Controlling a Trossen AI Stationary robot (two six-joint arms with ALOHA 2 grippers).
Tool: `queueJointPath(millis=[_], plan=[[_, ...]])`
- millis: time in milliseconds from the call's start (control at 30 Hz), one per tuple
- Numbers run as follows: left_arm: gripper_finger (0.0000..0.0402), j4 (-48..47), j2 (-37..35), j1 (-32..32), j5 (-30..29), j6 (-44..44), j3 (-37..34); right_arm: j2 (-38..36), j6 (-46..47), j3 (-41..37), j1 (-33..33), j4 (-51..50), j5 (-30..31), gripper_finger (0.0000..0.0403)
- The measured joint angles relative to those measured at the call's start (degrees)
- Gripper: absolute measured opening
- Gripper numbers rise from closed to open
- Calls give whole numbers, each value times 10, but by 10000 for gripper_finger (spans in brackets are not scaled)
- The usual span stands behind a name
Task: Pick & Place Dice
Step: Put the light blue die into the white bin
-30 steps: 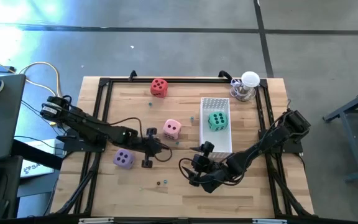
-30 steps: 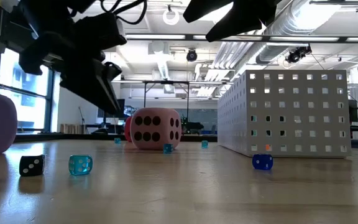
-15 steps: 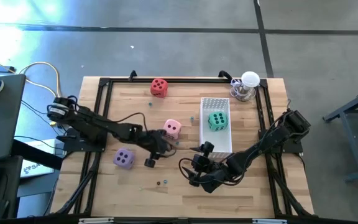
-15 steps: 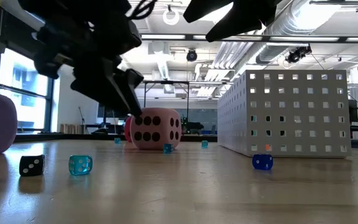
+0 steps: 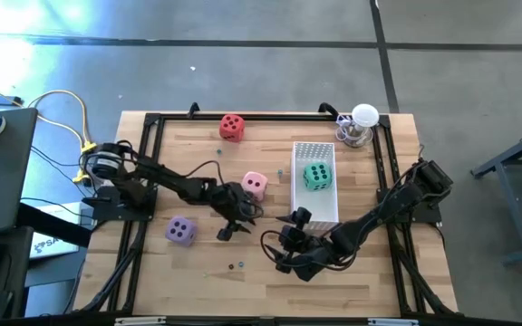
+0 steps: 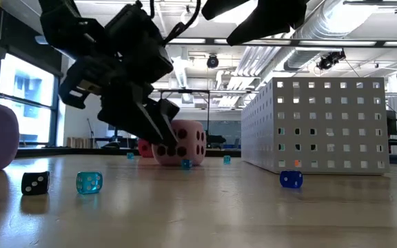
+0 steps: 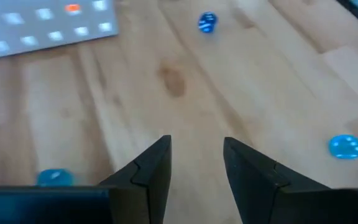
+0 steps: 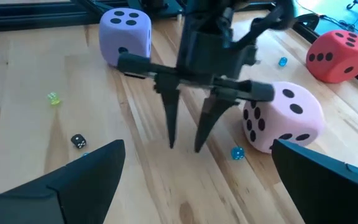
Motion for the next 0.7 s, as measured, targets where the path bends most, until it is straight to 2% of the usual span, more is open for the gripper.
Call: queueJointPath(millis=[133, 300, 700], plan=[[141, 5, 0, 19, -29, 11, 0, 0, 6, 0, 0, -6, 0, 398], [141, 1, 5, 30, -151, 6, 0, 0, 6, 0, 0, -6, 0, 398], [141, 2, 10, 7, -161, 24, 0, 0, 8, 0, 0, -4, 0, 398]])
